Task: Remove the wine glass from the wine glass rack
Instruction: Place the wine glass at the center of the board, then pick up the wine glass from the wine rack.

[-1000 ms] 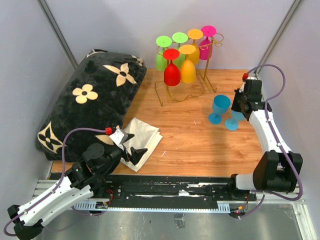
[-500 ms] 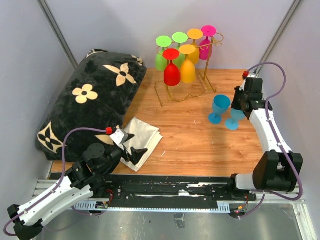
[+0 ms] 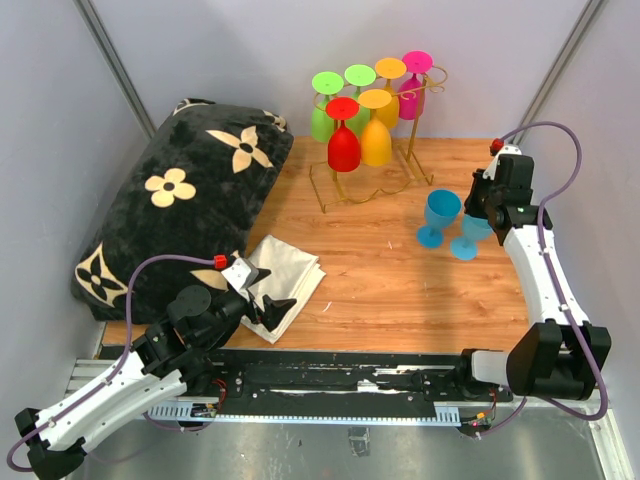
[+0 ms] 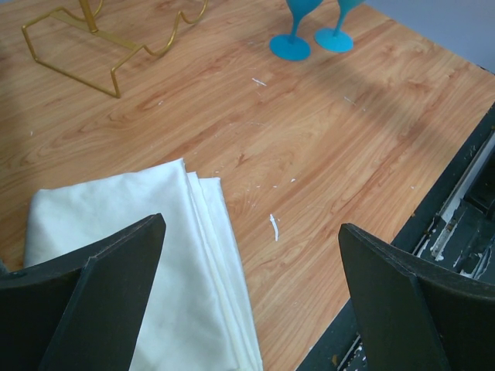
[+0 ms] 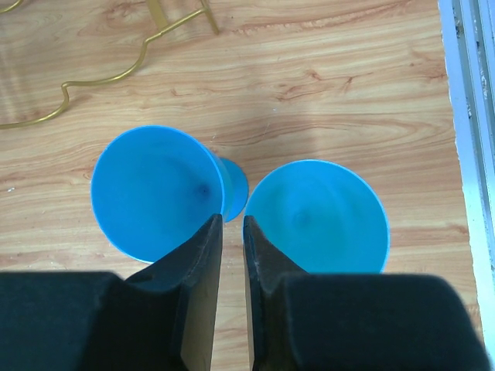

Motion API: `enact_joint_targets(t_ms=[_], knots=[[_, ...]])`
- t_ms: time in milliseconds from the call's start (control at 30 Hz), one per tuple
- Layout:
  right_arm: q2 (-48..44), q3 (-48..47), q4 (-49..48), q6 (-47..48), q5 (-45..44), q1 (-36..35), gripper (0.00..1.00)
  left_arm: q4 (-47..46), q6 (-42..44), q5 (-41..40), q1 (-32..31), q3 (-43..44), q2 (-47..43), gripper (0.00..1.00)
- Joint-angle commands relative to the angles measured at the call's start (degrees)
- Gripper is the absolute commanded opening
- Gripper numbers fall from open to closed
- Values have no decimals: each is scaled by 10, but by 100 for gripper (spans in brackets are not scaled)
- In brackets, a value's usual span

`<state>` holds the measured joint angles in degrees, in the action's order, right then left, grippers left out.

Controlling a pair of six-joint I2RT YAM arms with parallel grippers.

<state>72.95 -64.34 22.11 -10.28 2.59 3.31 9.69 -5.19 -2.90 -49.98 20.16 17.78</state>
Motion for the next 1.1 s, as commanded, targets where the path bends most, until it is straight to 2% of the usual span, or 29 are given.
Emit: enact_joint_targets(t_ms=[0, 267, 567, 1067], knots=[[1, -9, -2, 1, -6, 10, 18, -5, 2, -1, -1, -2, 0, 100], [24, -11, 4, 0, -2, 11, 17, -5, 4, 3, -1, -4, 2, 100], [44, -23, 6, -6, 12, 11, 7, -3, 4, 3, -1, -2, 2, 100], [69, -38, -7, -4, 17, 11, 3, -6, 0, 18, -1, -3, 1, 100]])
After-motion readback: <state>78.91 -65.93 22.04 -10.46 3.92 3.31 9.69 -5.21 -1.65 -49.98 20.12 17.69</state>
